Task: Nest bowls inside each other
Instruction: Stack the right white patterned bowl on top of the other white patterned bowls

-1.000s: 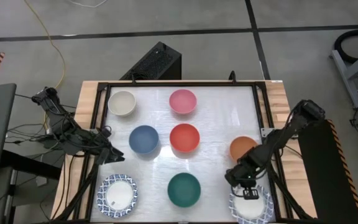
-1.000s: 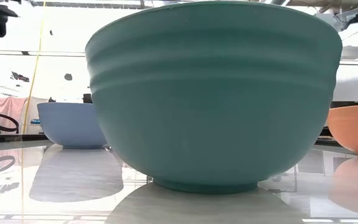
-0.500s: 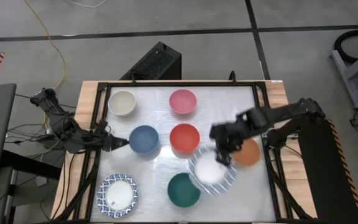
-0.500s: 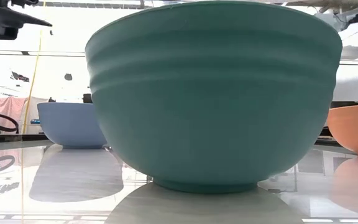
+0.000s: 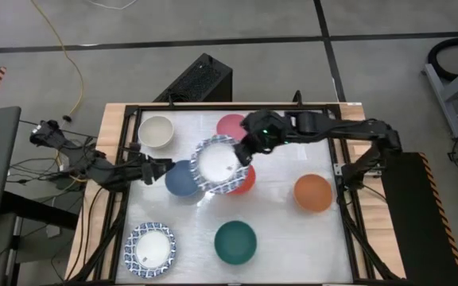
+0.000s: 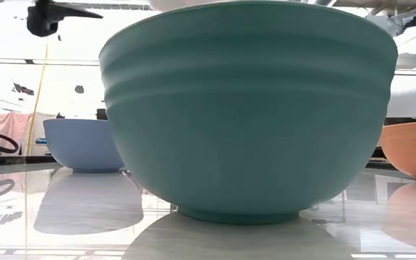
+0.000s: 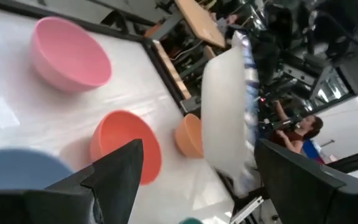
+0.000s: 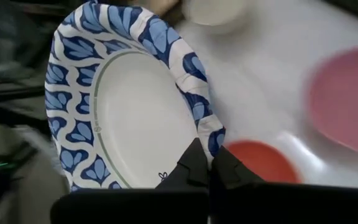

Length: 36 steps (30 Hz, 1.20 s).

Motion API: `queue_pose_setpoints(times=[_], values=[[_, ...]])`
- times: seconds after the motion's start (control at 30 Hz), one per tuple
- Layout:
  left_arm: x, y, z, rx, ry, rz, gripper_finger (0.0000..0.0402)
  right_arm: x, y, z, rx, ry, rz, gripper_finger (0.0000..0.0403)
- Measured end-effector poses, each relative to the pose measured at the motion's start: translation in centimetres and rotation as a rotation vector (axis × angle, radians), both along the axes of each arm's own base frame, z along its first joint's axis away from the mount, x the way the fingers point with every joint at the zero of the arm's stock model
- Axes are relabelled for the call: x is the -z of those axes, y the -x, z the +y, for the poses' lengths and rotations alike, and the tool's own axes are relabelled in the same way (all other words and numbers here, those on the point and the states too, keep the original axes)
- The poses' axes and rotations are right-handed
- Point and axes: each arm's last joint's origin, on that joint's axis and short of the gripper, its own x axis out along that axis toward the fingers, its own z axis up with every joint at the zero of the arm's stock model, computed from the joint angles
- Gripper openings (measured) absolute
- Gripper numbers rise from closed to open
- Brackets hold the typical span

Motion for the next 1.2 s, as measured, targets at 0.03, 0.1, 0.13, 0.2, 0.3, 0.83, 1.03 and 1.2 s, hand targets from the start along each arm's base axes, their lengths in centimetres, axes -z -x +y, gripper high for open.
queue_pose_setpoints(times=[0.03,0.1,0.13,0.2,0.3,0.83,1.03,1.2], values=[[0.1,-0.3,0.0,0.000,-0.015,0.009,0.0295,0.2,-0.6,-0.3,-0.022,-0.018,-0.020,0.0003],[0.3,-0.8,0.1,0.001,-0.026,0.026,0.0295,1.0,-1.5,-0.6,-0.051,-0.047,-0.013,0.0003],[0.4,-1.0,0.1,0.002,-0.028,0.034,0.0295,1.4,-2.0,-0.8,-0.053,-0.053,-0.008,0.0003],[0.7,-1.5,0.1,0.006,-0.033,0.052,0.0295,2.3,-2.9,-1.0,-0.057,-0.060,0.005,0.0003],[0.8,-2.3,0.0,0.040,-0.046,0.058,0.0295,3.0,-3.8,-1.3,-0.054,-0.060,-0.007,0.0003],[-0.1,-1.9,0.4,-0.001,-0.066,-0.003,0.0295,1.4,-1.7,-1.1,0.012,0.028,0.019,0.0002],[0.1,-2.4,0.3,-0.016,-0.073,0.007,0.0295,1.6,-2.0,-1.4,0.028,0.034,0.014,0.0002],[0.4,-3.2,-0.1,-0.003,-0.102,0.021,0.0295,2.5,-3.2,-1.7,0.032,0.035,0.006,0.0002]])
